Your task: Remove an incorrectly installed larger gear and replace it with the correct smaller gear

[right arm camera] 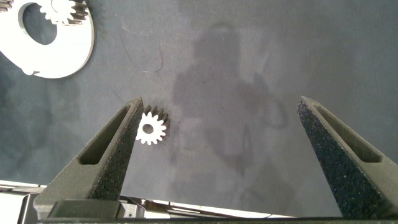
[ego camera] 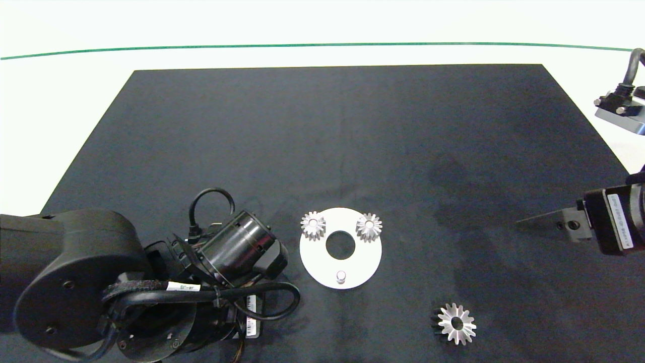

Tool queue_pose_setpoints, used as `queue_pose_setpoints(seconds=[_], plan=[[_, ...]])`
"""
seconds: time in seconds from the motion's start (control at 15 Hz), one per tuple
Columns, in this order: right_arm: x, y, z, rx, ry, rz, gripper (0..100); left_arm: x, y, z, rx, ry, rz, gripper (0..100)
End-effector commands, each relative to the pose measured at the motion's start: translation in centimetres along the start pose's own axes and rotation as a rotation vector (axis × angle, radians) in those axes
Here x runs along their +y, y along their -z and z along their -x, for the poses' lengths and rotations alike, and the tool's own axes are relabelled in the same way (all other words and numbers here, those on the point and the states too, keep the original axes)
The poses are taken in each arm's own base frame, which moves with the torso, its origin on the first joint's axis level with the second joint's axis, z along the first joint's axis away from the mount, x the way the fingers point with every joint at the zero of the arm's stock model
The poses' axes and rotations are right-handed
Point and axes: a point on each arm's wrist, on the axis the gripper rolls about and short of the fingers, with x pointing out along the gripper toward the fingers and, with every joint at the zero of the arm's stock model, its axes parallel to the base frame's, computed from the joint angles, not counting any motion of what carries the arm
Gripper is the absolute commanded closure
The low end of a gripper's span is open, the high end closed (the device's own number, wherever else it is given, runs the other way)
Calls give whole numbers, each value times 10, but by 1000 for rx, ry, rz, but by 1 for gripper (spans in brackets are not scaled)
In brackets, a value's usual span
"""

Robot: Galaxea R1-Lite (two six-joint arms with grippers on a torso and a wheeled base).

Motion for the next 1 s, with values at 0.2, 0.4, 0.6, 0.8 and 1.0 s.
queue_pose_setpoints(seconds=[0.2,0.4,0.6,0.8,1.0], plan=[[0,0,0,4,2,0,0,0,3,-4,12,-15,-5,51],[0,0,0,4,2,0,0,0,3,-3,11,-12,-3,57],[0,1,0,6,3,1,0,0,3,-4,3,-8,0,63],[0,2,-1,10,4,2,0,-1,3,-4,-7,3,5,69],[0,1,-1,8,4,2,0,-2,4,-4,-7,7,2,75]])
